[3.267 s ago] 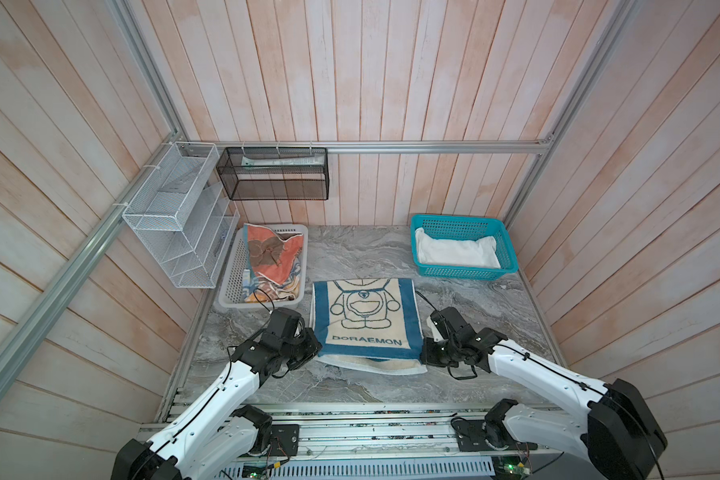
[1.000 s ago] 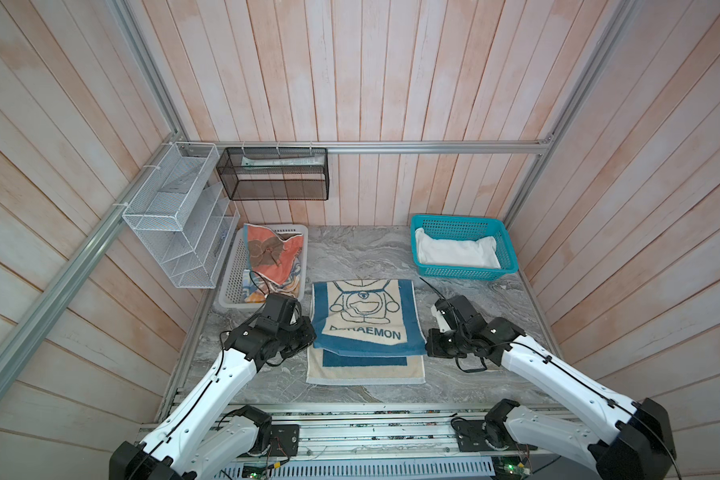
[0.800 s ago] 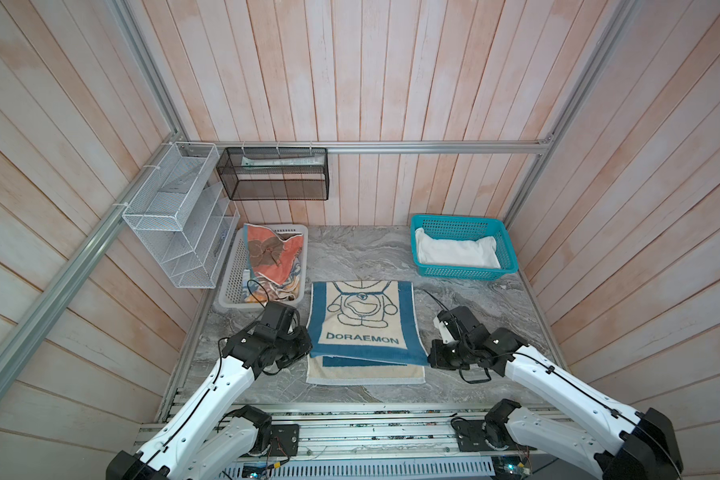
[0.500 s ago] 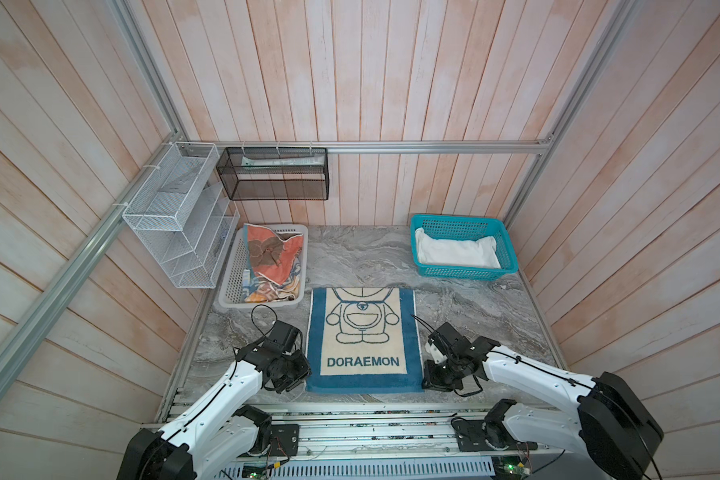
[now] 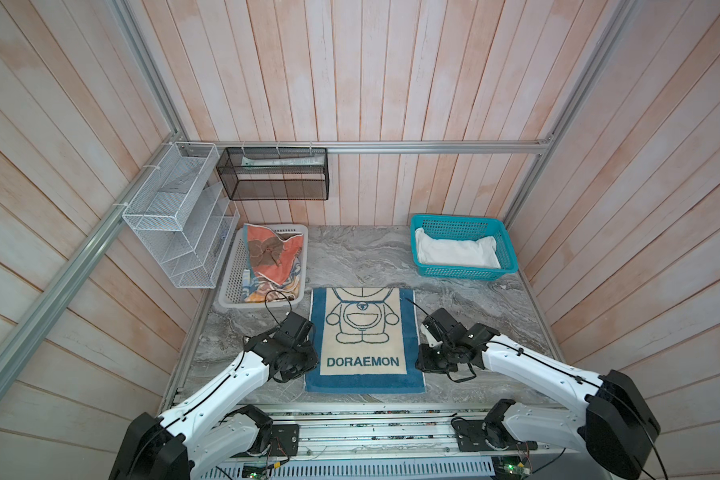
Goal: Fold and stack the towels
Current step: 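Release the towel and draw both grippers back toward the robot, then reach both grippers to the towel's far edge and grasp it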
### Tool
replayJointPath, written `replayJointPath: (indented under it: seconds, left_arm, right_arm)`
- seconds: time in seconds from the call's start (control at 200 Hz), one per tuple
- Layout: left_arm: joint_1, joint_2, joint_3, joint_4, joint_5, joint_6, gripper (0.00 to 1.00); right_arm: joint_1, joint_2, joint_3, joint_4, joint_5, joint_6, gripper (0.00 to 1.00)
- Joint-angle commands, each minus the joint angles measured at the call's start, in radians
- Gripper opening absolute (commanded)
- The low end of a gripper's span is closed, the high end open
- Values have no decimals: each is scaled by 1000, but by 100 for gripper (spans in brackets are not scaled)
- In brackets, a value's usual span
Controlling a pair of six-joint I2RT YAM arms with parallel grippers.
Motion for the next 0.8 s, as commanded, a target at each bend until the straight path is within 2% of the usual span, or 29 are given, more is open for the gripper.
replayJointPath:
  seconds: [0.0, 0.07, 0.16, 0.25, 0.4, 0.485, 0.565, 0.655, 0.725, 0.795]
  left_arm:
    - [-38, 58, -12, 48, 6, 6, 13]
    - [-47, 75, -36, 54, 6, 3, 9]
    - [-64, 76, -80, 59, 0, -15, 8]
    - [-119, 78, -120, 73, -9, -63, 8]
    - [-232, 83, -110, 81, -33, -150, 9]
    - [-267, 92, -66, 56, -46, -158, 14]
    - [-268, 105, 12, -31, -87, -129, 22]
    - [-246, 119, 146, -127, -196, -57, 33]
    - [-183, 133, 227, -118, -215, 32, 43]
    - [-94, 157, 272, -35, -197, 126, 46]
  right_arm:
    - [62, 89, 24, 32, 9, 9, 24]
    - [93, 140, 15, 59, 0, 17, 19]
    - [102, 177, -36, 106, -18, 23, 16]
    - [98, 184, -92, 92, 8, 40, 13]
    - [90, 89, -170, 36, 32, 81, 13]
    - [90, 7, -183, 0, 32, 115, 13]
    - [88, -50, -139, -80, 70, 123, 18]
    - [74, -75, -19, -167, 172, 108, 25]
    - [43, -68, 79, -170, 240, 48, 30]
    - [-28, -33, 155, -114, 258, -34, 33]
